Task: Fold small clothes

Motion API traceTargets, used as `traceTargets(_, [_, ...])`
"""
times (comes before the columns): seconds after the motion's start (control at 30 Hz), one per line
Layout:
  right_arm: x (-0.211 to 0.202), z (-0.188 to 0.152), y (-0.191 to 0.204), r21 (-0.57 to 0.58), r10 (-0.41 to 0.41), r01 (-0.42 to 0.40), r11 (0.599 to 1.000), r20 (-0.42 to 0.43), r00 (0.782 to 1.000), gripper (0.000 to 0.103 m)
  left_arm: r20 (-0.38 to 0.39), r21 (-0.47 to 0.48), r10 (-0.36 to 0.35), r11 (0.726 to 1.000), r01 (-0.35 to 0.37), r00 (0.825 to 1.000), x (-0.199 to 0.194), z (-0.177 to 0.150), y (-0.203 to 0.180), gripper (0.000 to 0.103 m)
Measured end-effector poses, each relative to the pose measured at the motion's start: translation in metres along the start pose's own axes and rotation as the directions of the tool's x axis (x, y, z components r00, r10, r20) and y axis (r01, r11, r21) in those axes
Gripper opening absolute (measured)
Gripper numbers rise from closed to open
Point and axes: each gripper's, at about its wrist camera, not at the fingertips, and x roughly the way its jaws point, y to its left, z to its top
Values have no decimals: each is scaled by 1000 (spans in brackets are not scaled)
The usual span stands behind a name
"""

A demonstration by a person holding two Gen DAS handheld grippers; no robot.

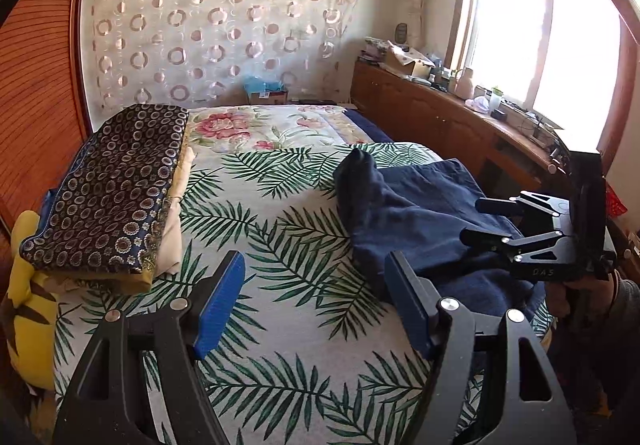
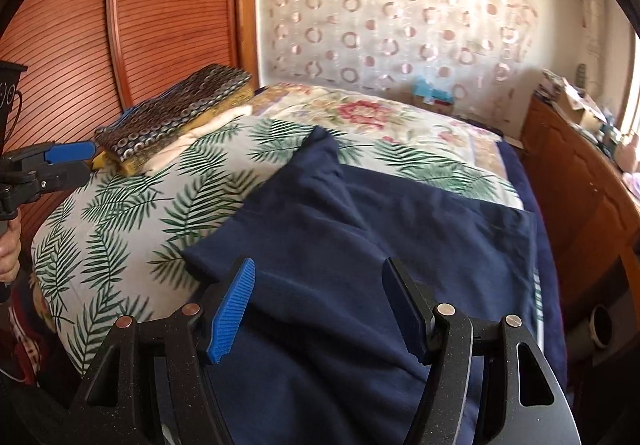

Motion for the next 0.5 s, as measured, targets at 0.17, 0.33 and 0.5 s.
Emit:
traceTargets(0.17, [14, 10, 0, -35, 55, -57, 998, -46, 997, 68, 2, -14, 4, 1000, -4, 1000, -2, -3, 6, 73])
traceTargets(0.33, [31, 16, 5, -98, 113, -124, 987, -112, 987, 68, 7, -27, 7, 1000, -6, 1000, -6, -7, 12, 73])
traceTargets(0.5, [44, 23, 6, -140, 131, -154, 978, -164, 978, 68, 6, -35, 10, 999, -10, 1000, -8, -10, 15, 73])
